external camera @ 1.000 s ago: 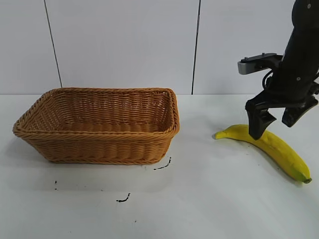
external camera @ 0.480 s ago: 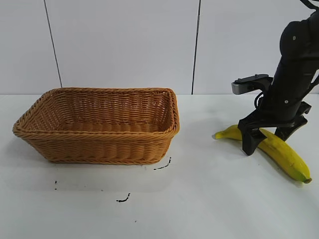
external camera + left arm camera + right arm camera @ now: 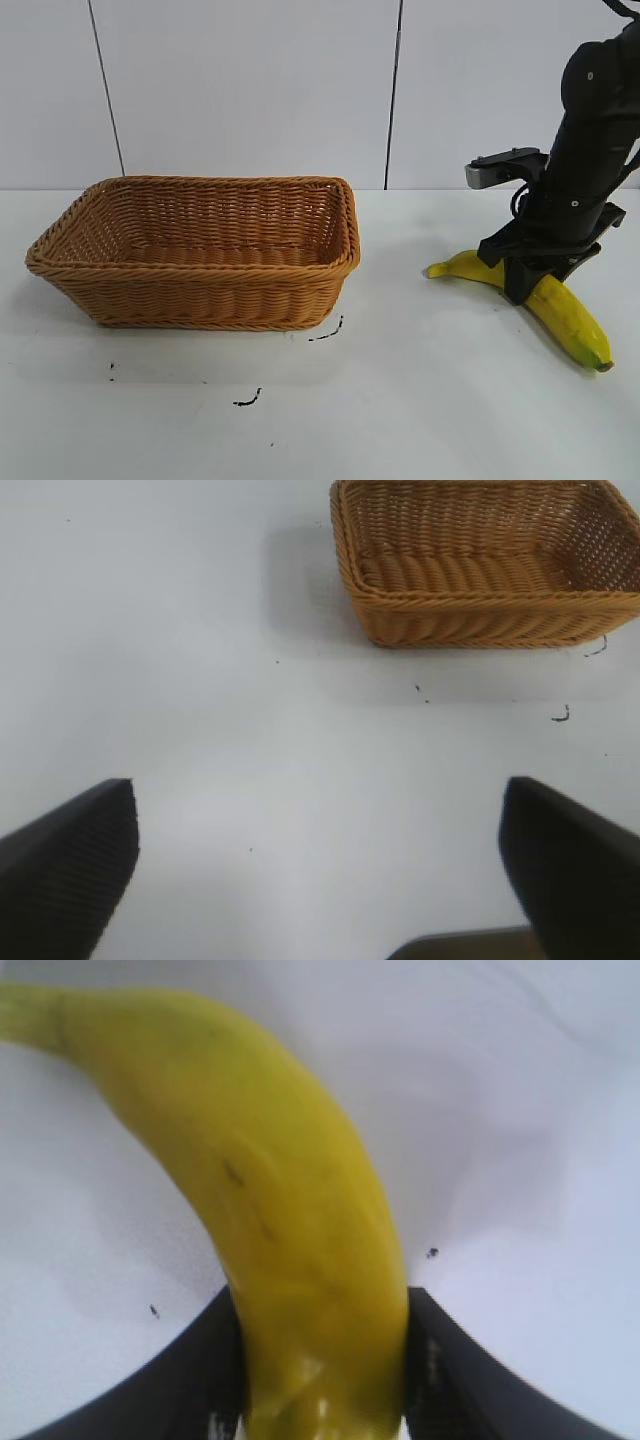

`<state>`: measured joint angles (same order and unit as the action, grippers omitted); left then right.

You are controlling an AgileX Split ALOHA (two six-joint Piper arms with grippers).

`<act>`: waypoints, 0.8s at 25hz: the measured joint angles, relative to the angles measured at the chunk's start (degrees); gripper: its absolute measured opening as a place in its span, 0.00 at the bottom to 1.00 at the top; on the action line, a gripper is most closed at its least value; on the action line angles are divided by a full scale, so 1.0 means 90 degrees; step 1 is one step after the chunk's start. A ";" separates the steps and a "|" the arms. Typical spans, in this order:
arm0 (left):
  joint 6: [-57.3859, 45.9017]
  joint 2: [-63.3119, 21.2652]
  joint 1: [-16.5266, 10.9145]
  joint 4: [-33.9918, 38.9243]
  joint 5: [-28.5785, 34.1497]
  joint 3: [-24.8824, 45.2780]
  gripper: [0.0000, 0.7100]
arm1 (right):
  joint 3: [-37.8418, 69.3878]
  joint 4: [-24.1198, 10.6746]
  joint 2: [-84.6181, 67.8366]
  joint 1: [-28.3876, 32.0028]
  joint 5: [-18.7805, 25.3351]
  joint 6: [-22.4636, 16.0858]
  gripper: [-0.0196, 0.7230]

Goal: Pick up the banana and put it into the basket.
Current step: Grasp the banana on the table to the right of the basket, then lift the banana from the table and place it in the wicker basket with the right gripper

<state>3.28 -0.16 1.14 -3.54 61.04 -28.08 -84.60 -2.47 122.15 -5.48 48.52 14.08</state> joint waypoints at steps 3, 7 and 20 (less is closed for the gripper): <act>0.0000 0.0000 0.0000 0.0000 0.0000 0.0000 0.98 | -0.0677 0.0067 -0.0205 0.0000 0.0740 0.0000 0.46; 0.0000 0.0000 0.0000 0.0000 0.0000 0.0000 0.98 | -0.1631 0.0274 -0.0311 0.0000 0.1620 -0.0002 0.46; 0.0000 0.0000 0.0000 0.0006 0.0000 0.0000 0.98 | -0.3225 0.0219 -0.0310 -0.1061 0.2048 0.0301 0.46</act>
<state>3.28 -0.16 1.14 -3.49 61.04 -28.08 -113.63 -0.49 119.36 -15.04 66.95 16.79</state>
